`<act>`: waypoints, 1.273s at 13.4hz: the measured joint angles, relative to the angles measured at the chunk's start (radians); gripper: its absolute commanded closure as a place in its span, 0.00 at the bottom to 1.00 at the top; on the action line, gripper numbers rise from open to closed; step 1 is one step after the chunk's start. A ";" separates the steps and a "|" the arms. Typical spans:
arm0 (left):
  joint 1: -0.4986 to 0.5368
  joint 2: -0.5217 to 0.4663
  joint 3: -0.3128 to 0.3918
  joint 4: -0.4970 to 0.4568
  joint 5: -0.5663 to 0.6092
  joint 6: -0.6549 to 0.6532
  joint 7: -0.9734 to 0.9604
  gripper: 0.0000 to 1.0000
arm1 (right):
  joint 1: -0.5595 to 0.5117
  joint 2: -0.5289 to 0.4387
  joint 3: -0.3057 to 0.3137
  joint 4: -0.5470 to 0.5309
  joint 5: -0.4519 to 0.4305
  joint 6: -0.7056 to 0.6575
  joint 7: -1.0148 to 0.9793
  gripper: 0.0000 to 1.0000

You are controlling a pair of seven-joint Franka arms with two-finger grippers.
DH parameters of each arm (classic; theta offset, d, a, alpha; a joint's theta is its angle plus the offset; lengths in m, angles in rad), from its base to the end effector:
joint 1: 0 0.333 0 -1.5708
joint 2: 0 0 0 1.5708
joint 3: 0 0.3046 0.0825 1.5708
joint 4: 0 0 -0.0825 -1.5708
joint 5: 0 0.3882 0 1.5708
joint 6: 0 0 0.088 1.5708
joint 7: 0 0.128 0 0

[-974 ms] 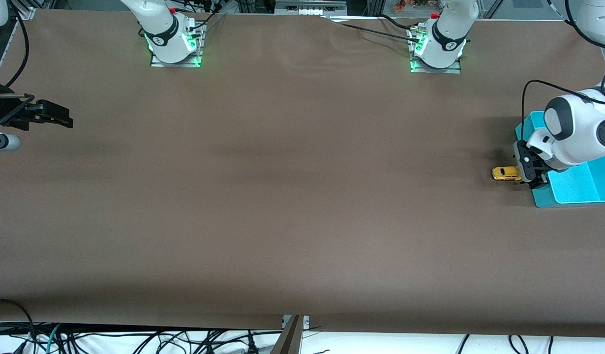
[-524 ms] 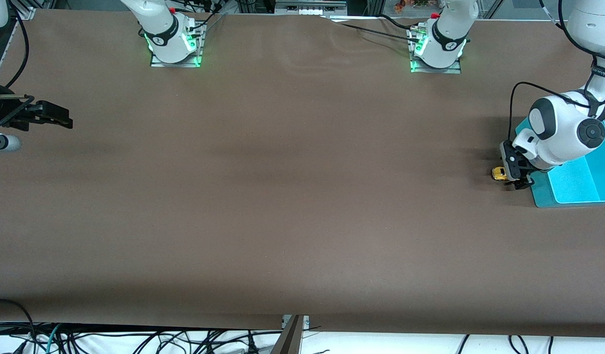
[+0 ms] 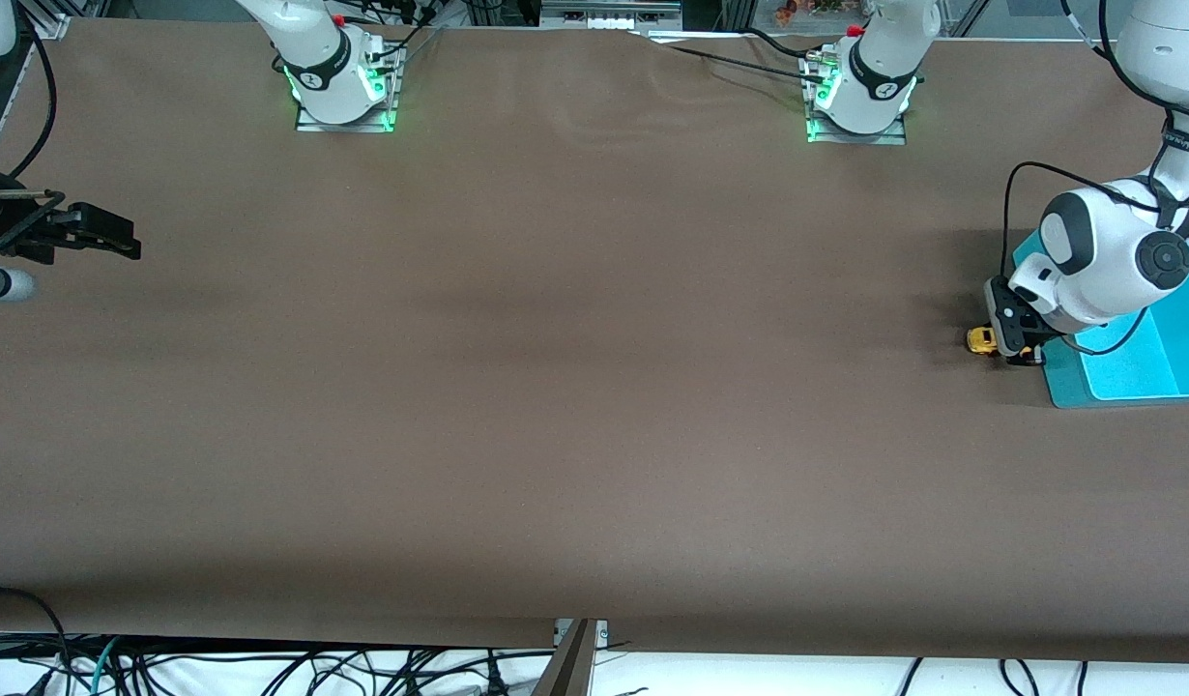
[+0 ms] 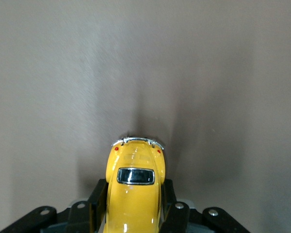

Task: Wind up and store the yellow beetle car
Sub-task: 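Grasp the yellow car with the left gripper and lift it, then lower the car into the cyan tray and open the left gripper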

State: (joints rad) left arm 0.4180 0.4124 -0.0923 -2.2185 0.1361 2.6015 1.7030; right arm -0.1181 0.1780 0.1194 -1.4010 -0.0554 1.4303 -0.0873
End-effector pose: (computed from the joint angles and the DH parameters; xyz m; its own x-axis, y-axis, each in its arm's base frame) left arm 0.5165 0.1704 0.1511 0.0825 -0.9963 -0.0260 -0.9960 -0.0833 0.0311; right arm 0.5918 -0.0128 0.5586 0.9854 0.0819 -0.1493 0.0861 -0.9961 0.0214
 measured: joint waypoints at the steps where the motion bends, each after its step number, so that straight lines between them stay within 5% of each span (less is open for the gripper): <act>1: 0.001 -0.013 -0.027 0.005 -0.001 -0.015 -0.001 0.87 | 0.000 0.000 0.000 0.001 0.000 0.001 0.000 0.00; 5: -0.002 -0.130 -0.170 0.075 -0.005 -0.283 -0.111 0.87 | 0.000 0.000 0.000 0.002 0.000 0.003 0.000 0.00; 10: 0.034 -0.178 -0.164 0.307 0.020 -0.675 -0.084 0.87 | -0.001 0.007 -0.002 0.002 0.000 0.010 0.000 0.00; 13: 0.182 -0.174 -0.152 0.335 0.075 -0.693 0.051 0.87 | -0.001 0.009 -0.002 0.003 0.000 0.010 0.000 0.00; 17: 0.338 -0.111 -0.150 0.328 0.134 -0.551 0.175 0.87 | -0.001 0.009 -0.002 0.003 0.000 0.010 0.000 0.00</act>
State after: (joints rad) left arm 0.7555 0.3011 -0.2424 -1.8901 0.2703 2.0505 1.8777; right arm -0.1191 0.1872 0.1172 -1.3977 -0.0555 1.4405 -0.0873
